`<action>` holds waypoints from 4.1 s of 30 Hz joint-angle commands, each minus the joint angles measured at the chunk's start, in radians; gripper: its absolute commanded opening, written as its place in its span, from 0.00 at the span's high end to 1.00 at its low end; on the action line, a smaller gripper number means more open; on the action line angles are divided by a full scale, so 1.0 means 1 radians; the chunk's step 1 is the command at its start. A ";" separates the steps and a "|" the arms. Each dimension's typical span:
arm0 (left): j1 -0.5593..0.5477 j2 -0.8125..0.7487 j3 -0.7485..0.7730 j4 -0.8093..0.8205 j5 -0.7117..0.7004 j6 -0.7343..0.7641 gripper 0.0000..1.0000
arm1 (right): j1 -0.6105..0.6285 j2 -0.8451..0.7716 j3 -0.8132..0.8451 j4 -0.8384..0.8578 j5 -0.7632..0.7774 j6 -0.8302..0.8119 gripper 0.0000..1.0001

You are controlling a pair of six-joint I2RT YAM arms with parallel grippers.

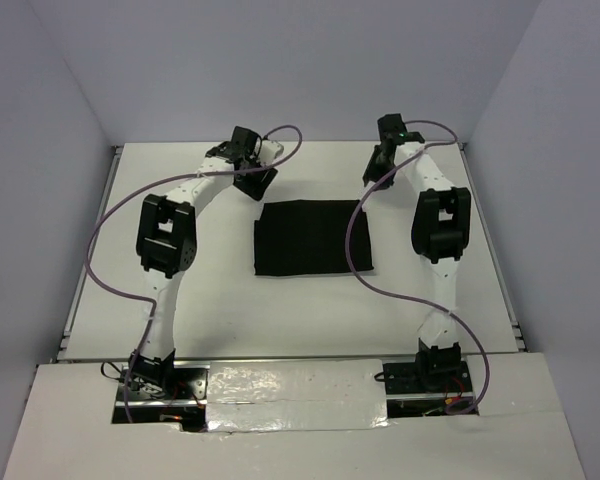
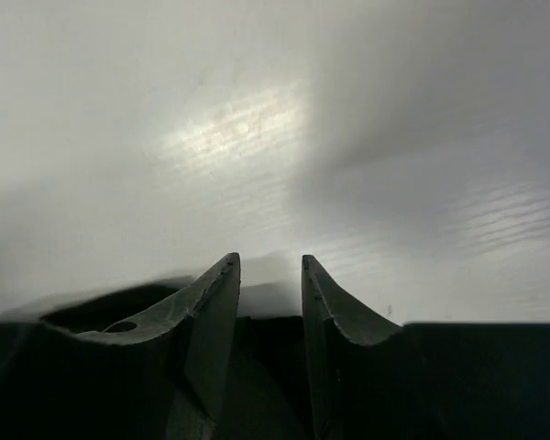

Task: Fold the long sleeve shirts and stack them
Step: Fold the shirt

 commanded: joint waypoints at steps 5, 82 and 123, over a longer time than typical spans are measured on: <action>0.038 -0.073 0.123 -0.002 -0.033 -0.127 0.33 | 0.001 -0.219 -0.015 0.029 0.002 -0.039 0.61; 0.277 -0.581 -0.483 0.010 0.136 -0.059 0.33 | -0.309 -0.327 -0.347 -0.126 0.356 -0.234 0.00; 0.378 -1.204 -1.265 0.168 0.062 0.143 0.34 | -0.315 -1.962 -1.767 0.456 -0.255 0.131 0.00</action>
